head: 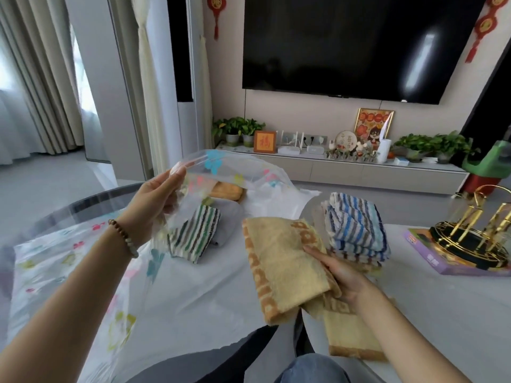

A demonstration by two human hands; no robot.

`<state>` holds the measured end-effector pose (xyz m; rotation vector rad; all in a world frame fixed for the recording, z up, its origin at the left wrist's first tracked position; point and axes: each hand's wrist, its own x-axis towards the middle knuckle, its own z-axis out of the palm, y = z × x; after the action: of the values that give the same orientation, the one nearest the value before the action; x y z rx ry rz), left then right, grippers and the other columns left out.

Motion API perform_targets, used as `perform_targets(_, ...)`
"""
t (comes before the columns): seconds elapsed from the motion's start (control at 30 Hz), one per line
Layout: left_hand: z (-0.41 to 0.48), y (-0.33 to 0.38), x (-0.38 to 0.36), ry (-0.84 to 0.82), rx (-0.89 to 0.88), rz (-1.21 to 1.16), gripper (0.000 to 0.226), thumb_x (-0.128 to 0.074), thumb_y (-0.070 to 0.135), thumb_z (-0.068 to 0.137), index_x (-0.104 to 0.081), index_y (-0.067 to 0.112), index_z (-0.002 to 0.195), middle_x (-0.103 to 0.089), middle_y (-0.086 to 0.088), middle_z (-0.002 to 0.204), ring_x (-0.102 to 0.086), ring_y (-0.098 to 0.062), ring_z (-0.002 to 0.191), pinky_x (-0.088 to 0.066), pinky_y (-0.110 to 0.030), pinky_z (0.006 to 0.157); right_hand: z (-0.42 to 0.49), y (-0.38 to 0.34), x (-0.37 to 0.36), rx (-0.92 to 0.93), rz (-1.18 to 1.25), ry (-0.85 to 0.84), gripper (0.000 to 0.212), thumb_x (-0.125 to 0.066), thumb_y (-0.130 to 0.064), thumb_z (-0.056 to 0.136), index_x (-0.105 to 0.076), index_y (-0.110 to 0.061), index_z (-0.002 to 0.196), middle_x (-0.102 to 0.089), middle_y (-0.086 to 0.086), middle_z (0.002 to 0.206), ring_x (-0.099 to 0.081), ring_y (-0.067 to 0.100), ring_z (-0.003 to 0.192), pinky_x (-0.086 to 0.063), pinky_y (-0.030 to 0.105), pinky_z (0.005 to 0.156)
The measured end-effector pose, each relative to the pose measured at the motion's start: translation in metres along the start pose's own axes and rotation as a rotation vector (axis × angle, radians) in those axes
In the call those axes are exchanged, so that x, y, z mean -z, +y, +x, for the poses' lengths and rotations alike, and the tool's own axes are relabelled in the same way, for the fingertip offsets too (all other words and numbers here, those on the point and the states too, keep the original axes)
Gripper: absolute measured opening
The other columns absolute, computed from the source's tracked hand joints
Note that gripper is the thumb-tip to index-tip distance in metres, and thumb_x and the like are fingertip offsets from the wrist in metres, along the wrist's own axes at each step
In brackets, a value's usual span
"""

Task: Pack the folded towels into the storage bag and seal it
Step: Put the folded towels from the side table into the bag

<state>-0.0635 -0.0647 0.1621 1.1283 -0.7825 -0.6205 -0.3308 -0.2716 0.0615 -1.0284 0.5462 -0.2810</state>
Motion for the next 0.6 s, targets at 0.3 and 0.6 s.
perform_targets(0.3, -0.007, 0.02, 0.031, -0.137, -0.015, -0.067, 0.045, -0.069, 0.048, 0.075, -0.066, 0.026, 0.114, -0.041, 0.015, 0.053, -0.033, 0.0, 0.042, -0.031, -0.007, 0.038, 0.141, 0.022, -0.127, 0.199, 0.239, 0.045, 0.043, -0.049, -0.02, 0.097, -0.044, -0.014, 0.139, -0.053, 0.015, 0.139, -0.051, 0.033, 0.126, -0.046, 0.046, 0.094)
perform_targets(0.6, -0.013, 0.011, 0.024, -0.079, -0.007, -0.098, 0.035, -0.063, 0.041, 0.074, -0.071, 0.028, 0.106, -0.03, 0.01, 0.058, -0.02, -0.004, 0.051, -0.02, -0.01, 0.041, 0.196, 0.068, -0.105, -0.019, 0.256, 0.222, 0.047, -0.052, -0.016, 0.096, -0.042, -0.009, 0.141, -0.062, 0.008, 0.111, -0.057, 0.024, 0.105, -0.046, 0.036, 0.083)
